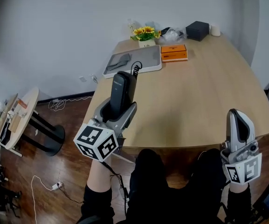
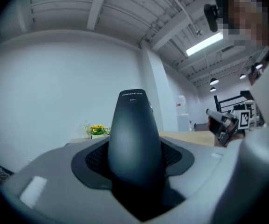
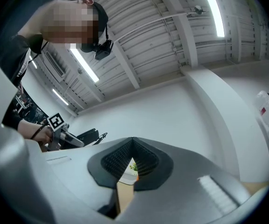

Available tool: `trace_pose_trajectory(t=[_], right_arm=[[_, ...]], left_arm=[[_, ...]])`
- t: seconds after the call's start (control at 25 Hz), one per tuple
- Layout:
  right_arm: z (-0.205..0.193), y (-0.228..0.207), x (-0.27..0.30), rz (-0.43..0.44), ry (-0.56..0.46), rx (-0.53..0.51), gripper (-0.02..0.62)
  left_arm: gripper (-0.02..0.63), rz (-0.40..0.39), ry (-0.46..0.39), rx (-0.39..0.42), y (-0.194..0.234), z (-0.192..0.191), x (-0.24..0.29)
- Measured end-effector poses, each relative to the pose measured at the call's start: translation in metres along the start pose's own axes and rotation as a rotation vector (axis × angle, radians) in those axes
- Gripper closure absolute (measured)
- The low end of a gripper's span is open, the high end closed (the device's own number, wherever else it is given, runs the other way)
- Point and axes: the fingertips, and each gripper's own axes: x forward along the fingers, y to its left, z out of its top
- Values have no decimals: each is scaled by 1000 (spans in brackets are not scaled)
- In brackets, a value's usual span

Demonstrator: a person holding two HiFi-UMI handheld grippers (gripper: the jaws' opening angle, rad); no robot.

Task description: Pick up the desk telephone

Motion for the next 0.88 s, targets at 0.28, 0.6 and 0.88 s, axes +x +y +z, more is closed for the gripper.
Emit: trace_pose_trajectory(t=[0.28,0.6,0.88], right_arm=[[6,4,4,15,-24,-10,595],[8,3,4,2,-32,-25,595],[8,-3,4,-20,-18,-66,595]], left_arm=[[345,99,-120,4,-24,21,-62],[345,108,-148,-24,-19,4,-57],[345,127,-127,-26,-12,-3,-54]])
